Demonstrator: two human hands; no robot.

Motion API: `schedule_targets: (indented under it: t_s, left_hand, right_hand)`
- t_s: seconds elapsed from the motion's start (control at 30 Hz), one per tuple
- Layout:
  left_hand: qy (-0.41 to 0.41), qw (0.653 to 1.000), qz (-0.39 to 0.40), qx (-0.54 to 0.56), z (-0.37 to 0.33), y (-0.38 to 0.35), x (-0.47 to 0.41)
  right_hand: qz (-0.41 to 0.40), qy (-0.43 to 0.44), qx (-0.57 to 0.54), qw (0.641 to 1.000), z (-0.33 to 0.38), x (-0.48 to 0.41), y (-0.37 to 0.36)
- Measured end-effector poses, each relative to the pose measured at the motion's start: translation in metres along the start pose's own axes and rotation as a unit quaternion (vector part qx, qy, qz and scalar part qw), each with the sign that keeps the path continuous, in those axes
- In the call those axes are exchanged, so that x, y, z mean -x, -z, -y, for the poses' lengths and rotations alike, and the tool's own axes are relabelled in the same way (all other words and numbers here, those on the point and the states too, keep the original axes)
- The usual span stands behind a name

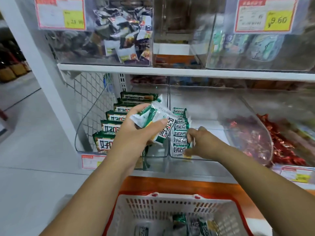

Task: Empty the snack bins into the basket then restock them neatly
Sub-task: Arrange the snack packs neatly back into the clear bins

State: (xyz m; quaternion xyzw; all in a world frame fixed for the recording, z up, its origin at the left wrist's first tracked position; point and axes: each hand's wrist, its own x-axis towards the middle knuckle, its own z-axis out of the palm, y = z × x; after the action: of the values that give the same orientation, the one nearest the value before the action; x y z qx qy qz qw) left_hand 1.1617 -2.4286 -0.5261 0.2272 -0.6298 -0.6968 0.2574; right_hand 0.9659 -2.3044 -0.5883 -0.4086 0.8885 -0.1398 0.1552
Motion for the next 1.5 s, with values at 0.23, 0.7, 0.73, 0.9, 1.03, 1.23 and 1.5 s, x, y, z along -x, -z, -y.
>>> schedule_targets:
  t_s: [0.23,0.7,0.73,0.9,1.03,1.23,1.5]
  left_hand:
    - [0.013,1.000,0.018,-0.023,0.005,-0.010,0.010]
    - [0.039,0.999,-0.004,0.033,0.010,-0.018,0.023]
    - [0.033,0.999,-0.014,0.027,0.010,-0.013,0.021]
    - [0.022,0.999,-0.035,-0.035,0.010,0.002,0.019]
    - [0.017,0.998,-0.020,-0.054,0.006,0.005,0.021]
    - [0.021,0.997,-0.001,-0.074,0.008,0.010,0.022]
    - [0.015,0.997,0.035,-0.074,0.006,0.011,0.025]
  right_hand:
    - [-0.051,0.016,-0.295,0.954,0.025,0.041,0.050]
    - [-0.087,0.014,-0.538,0.838,0.040,0.090,0.050]
    - [-0.117,0.012,-0.513,0.850,0.031,0.087,0.055]
    - [-0.060,-0.004,-0.296,0.953,-0.001,0.061,0.046]
    - [0.046,-0.013,-0.220,0.974,0.001,0.040,0.027]
    - [0.096,0.008,-0.198,0.975,0.000,0.024,0.022]
    - [0.012,0.022,-0.068,0.997,0.007,0.024,0.024]
